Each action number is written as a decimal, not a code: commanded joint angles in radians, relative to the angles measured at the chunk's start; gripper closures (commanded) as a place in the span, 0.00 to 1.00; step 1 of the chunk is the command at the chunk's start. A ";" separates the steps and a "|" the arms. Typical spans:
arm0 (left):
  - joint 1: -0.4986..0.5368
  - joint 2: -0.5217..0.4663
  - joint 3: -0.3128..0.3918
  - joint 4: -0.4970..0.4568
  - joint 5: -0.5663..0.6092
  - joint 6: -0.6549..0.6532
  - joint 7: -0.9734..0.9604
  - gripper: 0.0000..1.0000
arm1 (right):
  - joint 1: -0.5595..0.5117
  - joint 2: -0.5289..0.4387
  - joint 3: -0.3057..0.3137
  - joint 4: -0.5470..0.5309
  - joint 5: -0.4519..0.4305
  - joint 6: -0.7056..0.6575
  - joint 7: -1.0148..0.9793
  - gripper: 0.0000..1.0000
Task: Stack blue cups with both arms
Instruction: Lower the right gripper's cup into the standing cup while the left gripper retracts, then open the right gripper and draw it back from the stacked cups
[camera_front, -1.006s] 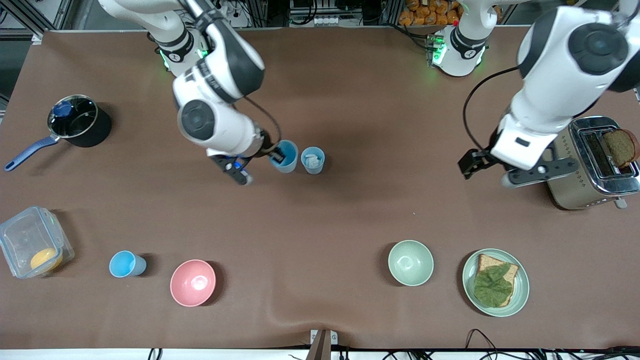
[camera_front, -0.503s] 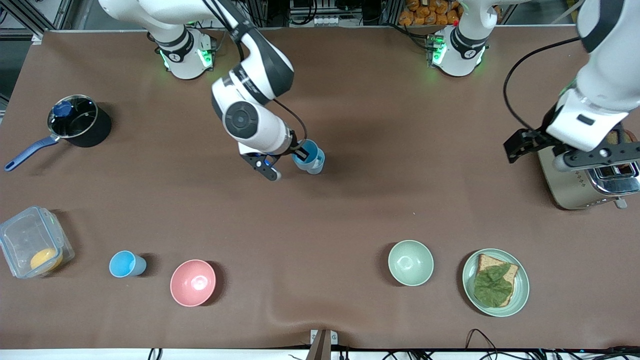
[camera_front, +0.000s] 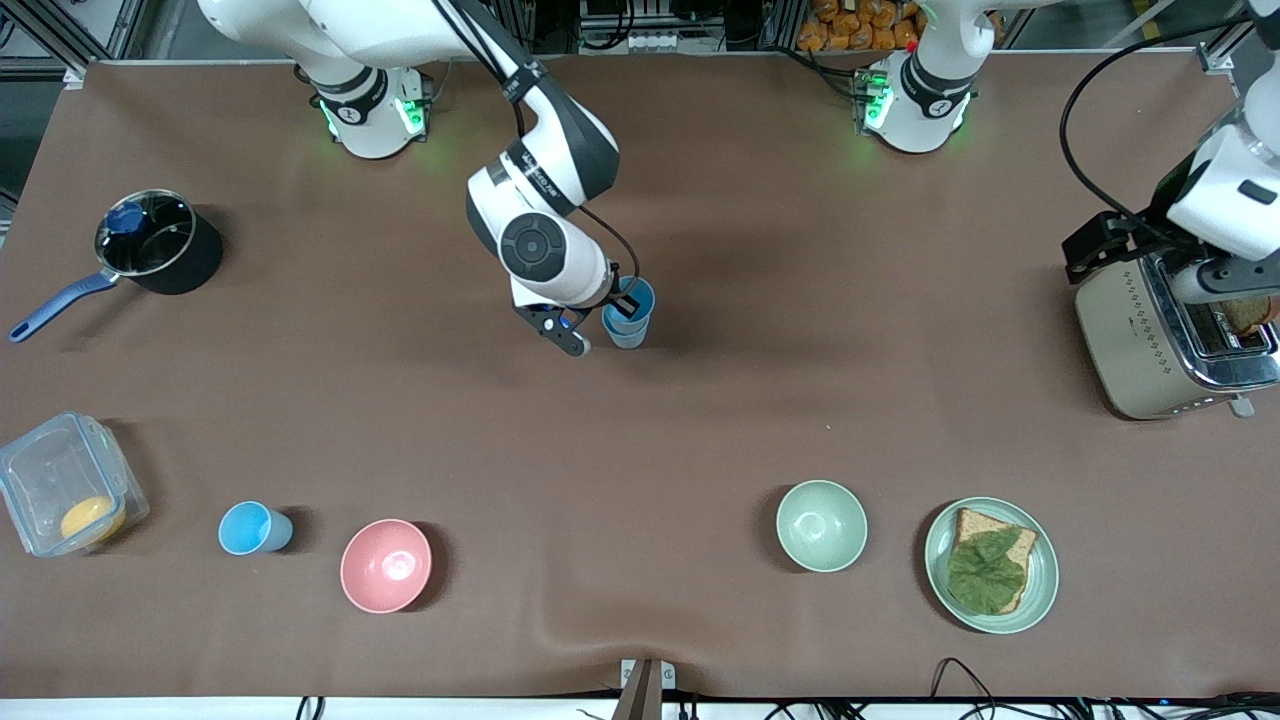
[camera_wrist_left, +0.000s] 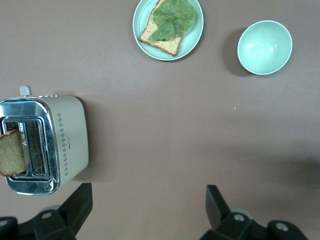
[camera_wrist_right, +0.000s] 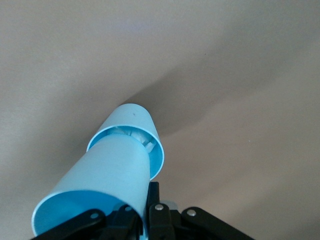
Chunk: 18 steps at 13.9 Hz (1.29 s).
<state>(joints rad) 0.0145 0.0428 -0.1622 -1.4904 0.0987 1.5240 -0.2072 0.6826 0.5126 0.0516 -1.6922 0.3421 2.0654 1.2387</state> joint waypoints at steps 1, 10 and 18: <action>-0.011 -0.020 0.026 0.007 -0.019 -0.035 0.038 0.00 | 0.014 -0.002 -0.015 0.005 -0.014 -0.004 0.022 0.88; -0.005 -0.058 0.052 0.006 -0.023 -0.074 0.043 0.00 | -0.159 -0.095 -0.059 0.020 -0.057 -0.198 -0.328 0.00; -0.008 -0.075 0.076 -0.007 -0.066 -0.076 0.023 0.00 | -0.472 -0.281 -0.070 -0.023 -0.170 -0.404 -0.839 0.00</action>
<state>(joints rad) 0.0127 -0.0094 -0.0947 -1.4880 0.0501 1.4616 -0.1886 0.2758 0.3330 -0.0404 -1.6544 0.2109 1.6687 0.4816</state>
